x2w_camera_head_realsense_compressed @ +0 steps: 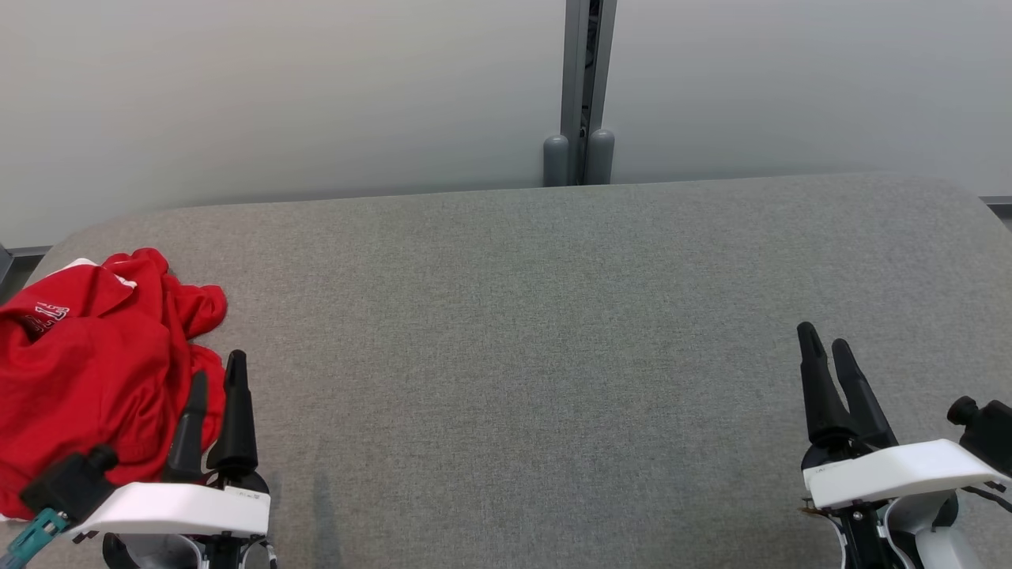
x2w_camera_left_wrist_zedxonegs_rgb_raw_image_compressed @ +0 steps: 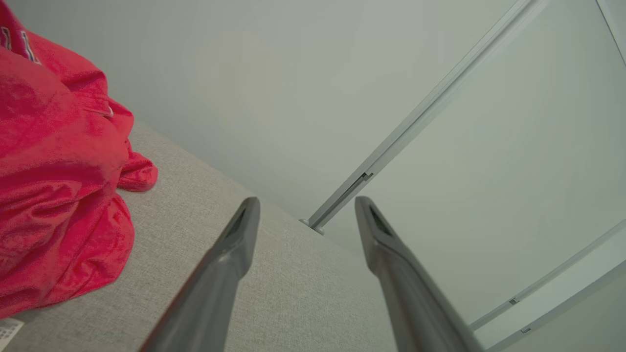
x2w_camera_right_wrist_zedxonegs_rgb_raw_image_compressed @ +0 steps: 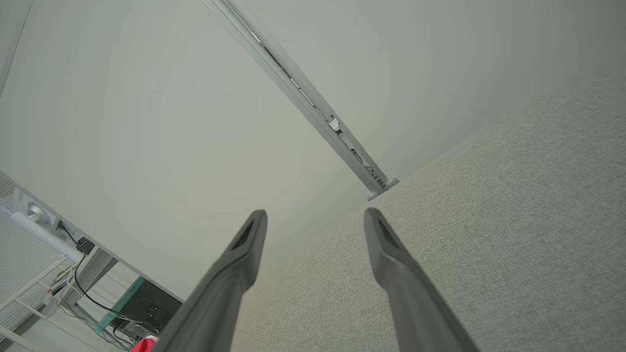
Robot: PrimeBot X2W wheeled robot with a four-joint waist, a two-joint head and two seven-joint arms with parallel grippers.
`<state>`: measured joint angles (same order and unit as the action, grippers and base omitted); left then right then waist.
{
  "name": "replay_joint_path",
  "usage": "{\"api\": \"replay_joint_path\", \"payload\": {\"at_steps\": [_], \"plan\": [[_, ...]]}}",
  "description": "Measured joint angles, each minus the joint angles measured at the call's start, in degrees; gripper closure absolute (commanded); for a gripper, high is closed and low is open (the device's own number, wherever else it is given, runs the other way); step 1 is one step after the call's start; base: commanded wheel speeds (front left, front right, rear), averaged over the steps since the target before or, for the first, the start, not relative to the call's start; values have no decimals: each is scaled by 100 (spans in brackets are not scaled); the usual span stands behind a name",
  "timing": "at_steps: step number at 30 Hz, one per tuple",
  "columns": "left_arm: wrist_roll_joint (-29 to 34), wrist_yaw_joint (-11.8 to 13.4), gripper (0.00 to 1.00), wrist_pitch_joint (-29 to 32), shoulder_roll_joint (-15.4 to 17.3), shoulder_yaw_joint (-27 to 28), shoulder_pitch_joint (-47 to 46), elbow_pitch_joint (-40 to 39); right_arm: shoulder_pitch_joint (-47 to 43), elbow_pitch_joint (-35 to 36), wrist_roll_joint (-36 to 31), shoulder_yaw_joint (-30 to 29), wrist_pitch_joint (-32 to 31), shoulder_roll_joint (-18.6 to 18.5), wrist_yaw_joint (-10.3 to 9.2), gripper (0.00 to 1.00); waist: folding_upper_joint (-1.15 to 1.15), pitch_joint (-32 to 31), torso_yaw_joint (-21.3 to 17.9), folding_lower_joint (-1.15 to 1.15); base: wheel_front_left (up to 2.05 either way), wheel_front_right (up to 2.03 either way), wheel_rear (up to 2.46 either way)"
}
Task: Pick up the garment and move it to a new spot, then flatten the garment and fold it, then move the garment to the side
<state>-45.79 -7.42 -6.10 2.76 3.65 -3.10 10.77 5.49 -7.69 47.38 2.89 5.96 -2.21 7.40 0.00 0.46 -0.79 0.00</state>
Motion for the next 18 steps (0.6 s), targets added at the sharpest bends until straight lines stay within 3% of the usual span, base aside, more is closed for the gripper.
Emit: {"api": "replay_joint_path", "payload": {"at_steps": [18], "plan": [[1397,37,0,-271,-13,23,11,11,13,38,-1274,104,274,-10,1,0,0,-10,-13,0,0,0,0]]}}
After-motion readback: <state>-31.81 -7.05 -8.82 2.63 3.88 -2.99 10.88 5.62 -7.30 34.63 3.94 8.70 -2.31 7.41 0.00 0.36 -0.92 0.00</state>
